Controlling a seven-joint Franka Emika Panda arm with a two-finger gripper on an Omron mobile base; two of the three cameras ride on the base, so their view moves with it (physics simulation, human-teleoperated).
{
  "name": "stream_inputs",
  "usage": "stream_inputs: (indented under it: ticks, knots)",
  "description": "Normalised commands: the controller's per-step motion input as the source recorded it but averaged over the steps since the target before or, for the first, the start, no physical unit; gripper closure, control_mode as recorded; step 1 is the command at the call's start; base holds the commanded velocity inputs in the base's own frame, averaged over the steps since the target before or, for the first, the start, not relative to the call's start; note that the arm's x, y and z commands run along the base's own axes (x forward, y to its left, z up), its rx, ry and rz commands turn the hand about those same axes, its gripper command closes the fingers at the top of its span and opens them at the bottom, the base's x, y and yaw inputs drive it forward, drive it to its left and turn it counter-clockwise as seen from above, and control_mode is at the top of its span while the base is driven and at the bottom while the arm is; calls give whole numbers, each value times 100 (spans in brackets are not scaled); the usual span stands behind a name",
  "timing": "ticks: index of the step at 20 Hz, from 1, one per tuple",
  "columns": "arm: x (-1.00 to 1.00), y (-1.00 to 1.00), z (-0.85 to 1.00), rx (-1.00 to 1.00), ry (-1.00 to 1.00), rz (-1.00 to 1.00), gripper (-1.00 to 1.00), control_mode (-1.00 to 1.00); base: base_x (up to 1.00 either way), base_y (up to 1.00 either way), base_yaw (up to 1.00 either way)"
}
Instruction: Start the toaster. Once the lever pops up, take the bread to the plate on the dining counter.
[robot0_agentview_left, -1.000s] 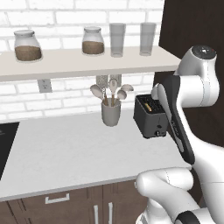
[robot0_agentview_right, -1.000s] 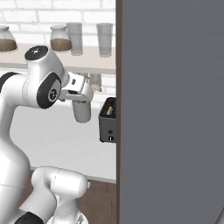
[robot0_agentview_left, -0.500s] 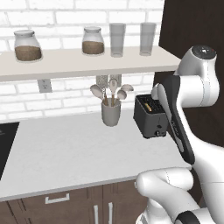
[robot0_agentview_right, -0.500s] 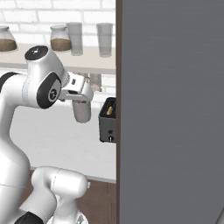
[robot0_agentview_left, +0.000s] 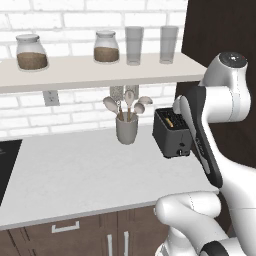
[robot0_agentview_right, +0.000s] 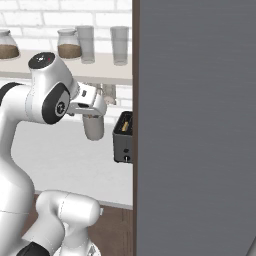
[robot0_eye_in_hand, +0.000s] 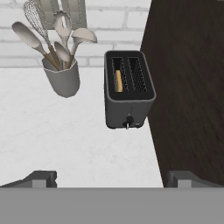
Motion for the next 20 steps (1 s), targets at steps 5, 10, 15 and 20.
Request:
stream_inputs:
  ticks: [5,10,15,20]
  knots:
    - [0,0,0,0,0,0,-100,-100,0,0,0]
    - [0,0,0,0,0,0,-100,-100,0,0,0]
    - [0,0,0,0,0,0,-100,-100,0,0,0]
    - [0,0,0,0,0,0,-100,-100,0,0,0]
